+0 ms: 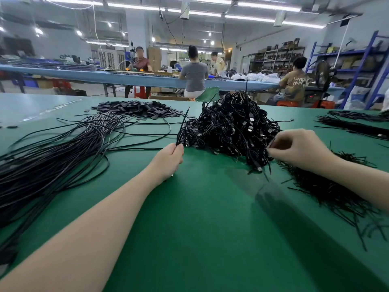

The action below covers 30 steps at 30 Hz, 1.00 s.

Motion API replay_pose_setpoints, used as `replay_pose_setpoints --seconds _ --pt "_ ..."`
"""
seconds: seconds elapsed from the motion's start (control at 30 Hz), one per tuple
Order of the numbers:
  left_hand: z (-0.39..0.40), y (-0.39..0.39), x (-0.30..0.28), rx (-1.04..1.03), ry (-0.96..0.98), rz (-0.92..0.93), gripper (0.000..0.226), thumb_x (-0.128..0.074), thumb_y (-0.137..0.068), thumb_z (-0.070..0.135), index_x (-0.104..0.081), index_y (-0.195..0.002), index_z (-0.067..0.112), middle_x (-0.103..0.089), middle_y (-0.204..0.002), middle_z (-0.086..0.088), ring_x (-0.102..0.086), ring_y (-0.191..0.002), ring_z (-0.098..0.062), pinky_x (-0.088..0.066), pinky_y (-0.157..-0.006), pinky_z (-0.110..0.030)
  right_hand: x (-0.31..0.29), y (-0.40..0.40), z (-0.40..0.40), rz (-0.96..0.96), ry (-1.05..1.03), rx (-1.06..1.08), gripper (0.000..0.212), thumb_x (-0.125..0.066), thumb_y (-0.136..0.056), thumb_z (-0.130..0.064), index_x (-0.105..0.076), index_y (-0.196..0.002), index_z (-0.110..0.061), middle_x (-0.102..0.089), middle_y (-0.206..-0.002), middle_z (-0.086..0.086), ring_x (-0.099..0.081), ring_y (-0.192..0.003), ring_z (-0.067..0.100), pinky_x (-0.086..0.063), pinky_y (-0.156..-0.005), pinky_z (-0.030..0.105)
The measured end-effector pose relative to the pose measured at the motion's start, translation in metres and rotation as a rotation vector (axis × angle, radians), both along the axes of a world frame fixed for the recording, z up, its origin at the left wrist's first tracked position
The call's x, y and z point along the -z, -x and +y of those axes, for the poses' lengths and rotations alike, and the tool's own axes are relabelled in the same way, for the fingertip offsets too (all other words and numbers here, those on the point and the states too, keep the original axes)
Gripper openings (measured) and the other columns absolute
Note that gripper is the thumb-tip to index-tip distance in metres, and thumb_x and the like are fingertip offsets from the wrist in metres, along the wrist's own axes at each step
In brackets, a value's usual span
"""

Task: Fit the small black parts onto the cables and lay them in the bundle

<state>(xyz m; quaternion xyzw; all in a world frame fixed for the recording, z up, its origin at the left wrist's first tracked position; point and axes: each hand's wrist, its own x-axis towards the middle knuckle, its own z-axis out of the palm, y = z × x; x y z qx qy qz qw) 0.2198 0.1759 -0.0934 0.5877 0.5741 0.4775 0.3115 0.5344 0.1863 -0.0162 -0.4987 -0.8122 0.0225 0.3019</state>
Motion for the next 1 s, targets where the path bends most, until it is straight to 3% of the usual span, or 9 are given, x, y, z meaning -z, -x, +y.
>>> replay_pose_setpoints --seconds 0.07,0.13,0.27,0.37,0.47,0.6,0.77,0.9,1.0 --pt "-0.002 -0.005 0.001 -0.011 -0.046 0.05 0.027 -0.037 -0.101 0.034 -0.041 -0.083 0.015 -0.042 -0.065 0.005 -0.037 -0.052 -0.013 -0.033 -0.047 -0.021 0.001 0.023 -0.008 0.183 0.047 -0.074 0.008 -0.075 -0.079 -0.022 -0.071 -0.073 -0.019 -0.068 -0.064 -0.006 -0.062 -0.059 0.004 -0.048 -0.054 0.011" --pt "-0.004 -0.014 0.0 0.002 -0.094 0.093 0.029 -0.037 -0.101 0.035 -0.039 -0.08 0.016 -0.045 -0.067 0.004 -0.043 -0.049 -0.011 -0.036 -0.045 -0.019 0.005 0.049 -0.014 0.227 0.093 -0.142 0.007 -0.074 -0.08 -0.025 -0.071 -0.076 -0.02 -0.07 -0.068 -0.005 -0.065 -0.063 0.006 -0.054 -0.058 0.019" --pt "-0.009 -0.032 -0.002 0.035 -0.154 0.204 0.032 -0.038 -0.101 0.036 -0.037 -0.077 0.015 -0.048 -0.07 -0.004 -0.048 -0.058 -0.021 -0.043 -0.058 -0.039 0.025 0.094 -0.015 0.238 0.015 -0.136 0.011 -0.071 -0.081 -0.027 -0.07 -0.073 -0.02 -0.067 -0.065 -0.01 -0.058 -0.055 0.0 -0.046 -0.053 0.011" --pt "-0.011 -0.034 -0.002 0.008 -0.185 0.322 0.032 -0.039 -0.101 0.034 -0.035 -0.076 0.016 -0.051 -0.07 -0.004 -0.052 -0.068 -0.033 -0.045 -0.068 -0.048 0.041 0.117 -0.012 0.358 -0.034 -0.092 0.012 -0.069 -0.081 -0.029 -0.068 -0.072 -0.022 -0.065 -0.064 -0.011 -0.057 -0.056 0.003 -0.045 -0.055 0.017" --pt "-0.013 -0.027 0.0 -0.024 -0.181 0.527 0.032 -0.037 -0.102 0.033 -0.029 -0.073 0.023 -0.046 -0.071 0.003 -0.048 -0.074 -0.033 -0.041 -0.067 -0.044 0.057 0.133 -0.012 0.415 -0.082 -0.104 0.012 -0.068 -0.082 -0.028 -0.067 -0.071 -0.022 -0.063 -0.068 -0.01 -0.055 -0.059 0.007 -0.047 -0.06 0.025" --pt "-0.012 -0.022 0.0 -0.063 -0.165 0.696 0.027 -0.032 -0.102 0.038 -0.033 -0.081 0.02 -0.046 -0.075 0.003 -0.048 -0.072 -0.031 -0.036 -0.062 -0.038 0.068 0.148 -0.013 0.524 -0.071 -0.166 0.007 -0.071 -0.081 -0.023 -0.07 -0.074 -0.021 -0.062 -0.075 -0.006 -0.054 -0.062 0.008 -0.047 -0.064 0.023" --pt "-0.009 -0.025 -0.001 -0.134 -0.189 0.853 0.017 -0.034 -0.1 0.032 -0.037 -0.092 0.017 -0.061 -0.091 -0.008 -0.057 -0.08 -0.036 -0.035 -0.063 -0.035 0.069 0.147 -0.017 0.425 -0.133 -0.22 0.005 -0.069 -0.084 -0.027 -0.073 -0.083 -0.023 -0.064 -0.077 -0.008 -0.057 -0.066 0.01 -0.051 -0.066 0.034" --pt "-0.001 -0.025 0.003 -0.203 -0.187 1.127 0.025 -0.032 -0.097 0.021 -0.048 -0.116 0.015 -0.061 -0.112 -0.003 -0.063 -0.099 -0.031 -0.035 -0.064 -0.032 0.064 0.144 -0.022 0.332 -0.306 -0.212 0.007 -0.072 -0.082 -0.026 -0.074 -0.086 -0.021 -0.065 -0.077 -0.006 -0.057 -0.063 0.015 -0.05 -0.063 0.037" --pt "0.003 -0.024 0.005 -0.206 -0.217 1.223 0.029 -0.03 -0.098 0.023 -0.048 -0.12 0.016 -0.06 -0.115 -0.001 -0.063 -0.102 -0.027 -0.035 -0.064 -0.031 0.06 0.143 -0.023 0.244 -0.428 -0.207 0.006 -0.073 -0.083 -0.02 -0.075 -0.085 -0.015 -0.068 -0.077 -0.001 -0.06 -0.063 0.02 -0.049 -0.062 0.037"
